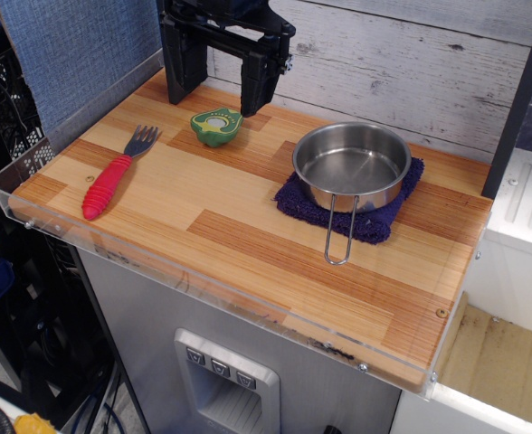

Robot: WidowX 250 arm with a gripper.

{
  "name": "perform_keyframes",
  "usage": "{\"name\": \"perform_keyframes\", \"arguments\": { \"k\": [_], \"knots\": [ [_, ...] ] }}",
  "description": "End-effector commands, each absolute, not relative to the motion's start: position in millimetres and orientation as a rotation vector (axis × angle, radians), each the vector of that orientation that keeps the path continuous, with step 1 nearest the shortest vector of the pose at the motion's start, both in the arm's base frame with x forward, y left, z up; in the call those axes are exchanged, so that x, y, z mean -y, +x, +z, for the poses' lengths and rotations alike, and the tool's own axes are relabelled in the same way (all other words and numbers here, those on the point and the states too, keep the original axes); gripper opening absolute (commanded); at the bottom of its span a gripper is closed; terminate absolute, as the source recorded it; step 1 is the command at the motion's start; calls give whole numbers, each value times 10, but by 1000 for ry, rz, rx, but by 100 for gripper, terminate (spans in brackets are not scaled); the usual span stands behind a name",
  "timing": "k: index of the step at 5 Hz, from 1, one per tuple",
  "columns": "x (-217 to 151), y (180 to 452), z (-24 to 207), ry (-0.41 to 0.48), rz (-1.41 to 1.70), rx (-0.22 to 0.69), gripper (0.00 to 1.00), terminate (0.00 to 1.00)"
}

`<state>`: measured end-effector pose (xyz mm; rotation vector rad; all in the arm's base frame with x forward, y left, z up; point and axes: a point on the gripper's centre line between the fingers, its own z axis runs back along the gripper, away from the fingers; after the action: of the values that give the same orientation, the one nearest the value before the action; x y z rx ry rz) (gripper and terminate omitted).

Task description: Place the green pepper in the silver pot.

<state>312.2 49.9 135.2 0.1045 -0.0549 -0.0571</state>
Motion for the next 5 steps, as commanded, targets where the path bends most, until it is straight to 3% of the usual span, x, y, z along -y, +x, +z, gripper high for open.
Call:
{"name": "perform_keyframes", "arguments": {
  "k": [1, 2, 5],
  "knots": [
    [-499, 3122, 1352, 104, -57, 55, 100, 0],
    [-614, 3185, 1332, 112, 56, 87, 100, 0],
    [-1437, 3769, 1206, -8, 132, 190, 100, 0]
  ]
}}
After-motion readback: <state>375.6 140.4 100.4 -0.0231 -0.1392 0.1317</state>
